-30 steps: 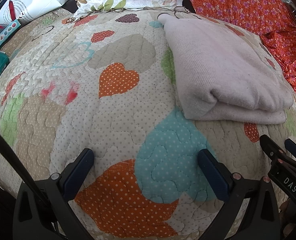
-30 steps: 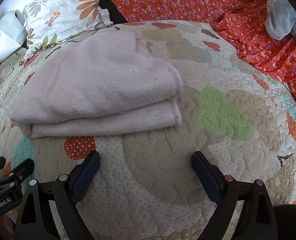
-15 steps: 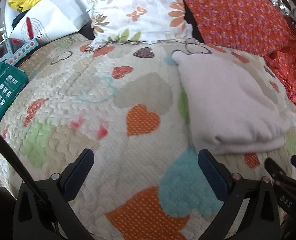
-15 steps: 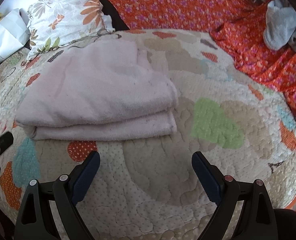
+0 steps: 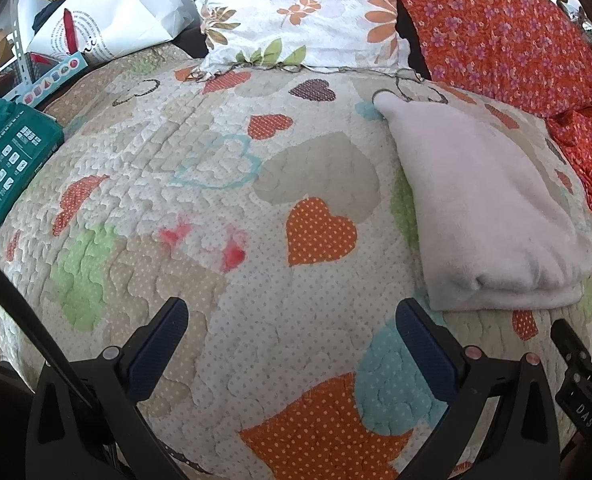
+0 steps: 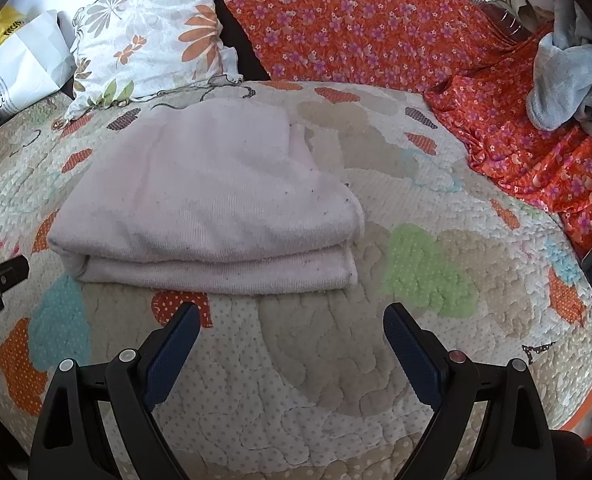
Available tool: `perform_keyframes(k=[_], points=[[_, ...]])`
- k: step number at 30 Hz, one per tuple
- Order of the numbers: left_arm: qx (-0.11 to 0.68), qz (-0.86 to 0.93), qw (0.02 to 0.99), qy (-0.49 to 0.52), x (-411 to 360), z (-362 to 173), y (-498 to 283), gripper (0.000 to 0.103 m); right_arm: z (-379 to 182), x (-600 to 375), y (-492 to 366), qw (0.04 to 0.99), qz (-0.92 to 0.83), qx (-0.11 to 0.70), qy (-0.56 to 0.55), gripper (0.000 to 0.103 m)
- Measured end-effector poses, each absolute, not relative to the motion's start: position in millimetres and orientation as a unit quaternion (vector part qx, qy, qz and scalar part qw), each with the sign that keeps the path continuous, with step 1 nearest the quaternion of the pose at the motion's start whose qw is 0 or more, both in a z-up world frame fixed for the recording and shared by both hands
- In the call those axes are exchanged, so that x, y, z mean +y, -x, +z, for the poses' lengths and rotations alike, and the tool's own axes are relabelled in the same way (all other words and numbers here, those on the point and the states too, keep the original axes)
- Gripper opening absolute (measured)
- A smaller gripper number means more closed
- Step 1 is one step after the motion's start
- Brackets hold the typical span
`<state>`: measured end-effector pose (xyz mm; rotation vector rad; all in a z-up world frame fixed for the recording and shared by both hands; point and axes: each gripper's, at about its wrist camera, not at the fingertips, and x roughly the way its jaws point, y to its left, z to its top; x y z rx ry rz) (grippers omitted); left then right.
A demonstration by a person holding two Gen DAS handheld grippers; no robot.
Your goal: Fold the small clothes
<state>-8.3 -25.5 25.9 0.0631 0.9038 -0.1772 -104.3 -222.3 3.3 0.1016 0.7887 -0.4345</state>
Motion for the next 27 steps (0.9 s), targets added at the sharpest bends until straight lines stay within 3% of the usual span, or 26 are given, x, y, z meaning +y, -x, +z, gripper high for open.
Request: perform_keyframes(k=[27], points=[[0.464,-0.091,0.881,-0.032,-23.1,20.4,-3.9,0.103,9.4,-222.3,103.6,0.901,-0.185,0.384,-0.079,0.095]])
